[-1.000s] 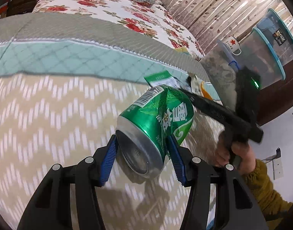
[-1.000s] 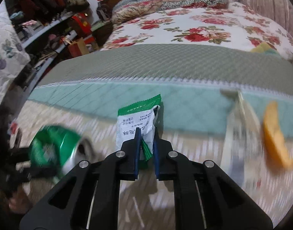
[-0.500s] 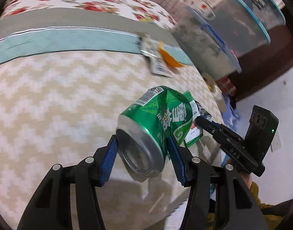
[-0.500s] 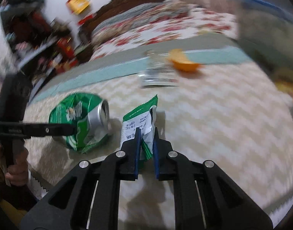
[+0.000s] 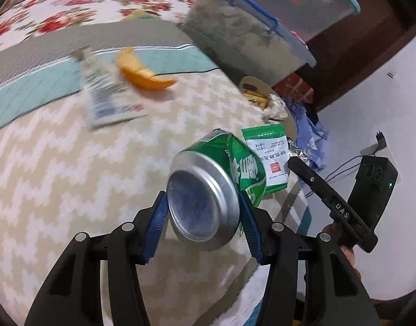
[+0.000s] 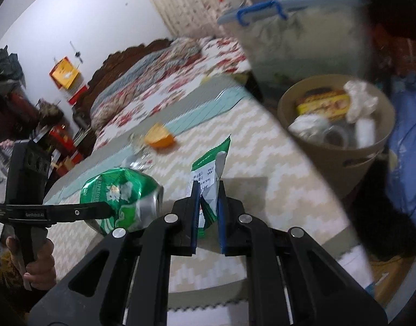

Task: Collect trash
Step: 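Carry can and packet over the wastebasket and open both tools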

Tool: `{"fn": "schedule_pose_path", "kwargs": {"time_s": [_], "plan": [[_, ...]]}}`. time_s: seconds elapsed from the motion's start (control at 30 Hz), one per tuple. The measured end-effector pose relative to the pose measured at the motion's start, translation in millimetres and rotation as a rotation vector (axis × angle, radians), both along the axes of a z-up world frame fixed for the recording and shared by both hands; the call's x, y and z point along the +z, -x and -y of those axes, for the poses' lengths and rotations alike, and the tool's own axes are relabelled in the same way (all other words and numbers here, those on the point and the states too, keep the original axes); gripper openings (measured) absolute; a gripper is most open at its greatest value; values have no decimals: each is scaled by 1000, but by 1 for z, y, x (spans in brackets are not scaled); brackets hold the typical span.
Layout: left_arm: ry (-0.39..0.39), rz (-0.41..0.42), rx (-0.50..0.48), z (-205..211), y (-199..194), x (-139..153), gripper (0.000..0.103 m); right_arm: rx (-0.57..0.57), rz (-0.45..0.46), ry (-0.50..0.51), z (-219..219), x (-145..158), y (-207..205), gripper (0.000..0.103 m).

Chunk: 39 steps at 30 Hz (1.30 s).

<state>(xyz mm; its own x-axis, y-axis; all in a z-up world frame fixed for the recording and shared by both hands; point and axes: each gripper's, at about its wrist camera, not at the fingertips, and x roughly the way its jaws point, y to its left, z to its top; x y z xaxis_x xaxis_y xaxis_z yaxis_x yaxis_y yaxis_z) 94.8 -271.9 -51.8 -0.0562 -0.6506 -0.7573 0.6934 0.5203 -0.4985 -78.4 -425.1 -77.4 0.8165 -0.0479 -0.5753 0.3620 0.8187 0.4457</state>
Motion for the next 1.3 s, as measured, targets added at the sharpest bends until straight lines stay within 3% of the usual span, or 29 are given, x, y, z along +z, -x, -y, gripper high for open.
{"fn": "schedule_pose_path", "kwargs": {"time_s": [0.5, 0.87, 0.9, 0.93, 1.0, 1.03, 1.07, 1.2, 1.3], "plan": [[5, 21, -158, 162, -5, 14, 49, -187, 50, 21, 121, 12, 11, 14], [20, 78, -178, 277, -15, 26, 49, -284, 8, -30, 195, -16, -2, 17], [17, 76, -174, 286, -15, 25, 57, -289, 9, -42, 201, -20, -3, 17], [3, 69, -171, 298, -16, 19, 78, -290, 5, -68, 209, -26, -6, 18], [-44, 85, -148, 312, -16, 7, 79, -303, 1, -117, 216, -32, -6, 42], [-75, 95, -147, 316, -15, 0, 79, -331, 15, -142, 219, -35, -2, 78], [-99, 99, -149, 317, -15, -6, 79, -352, 37, -141, 218, -34, 2, 87], [-89, 90, -141, 295, -17, -7, 79, -402, 62, -64, 205, -26, 15, 86], [-57, 102, -136, 268, -16, 4, 79, -420, 78, -87, 199, -25, 21, 86]]}}
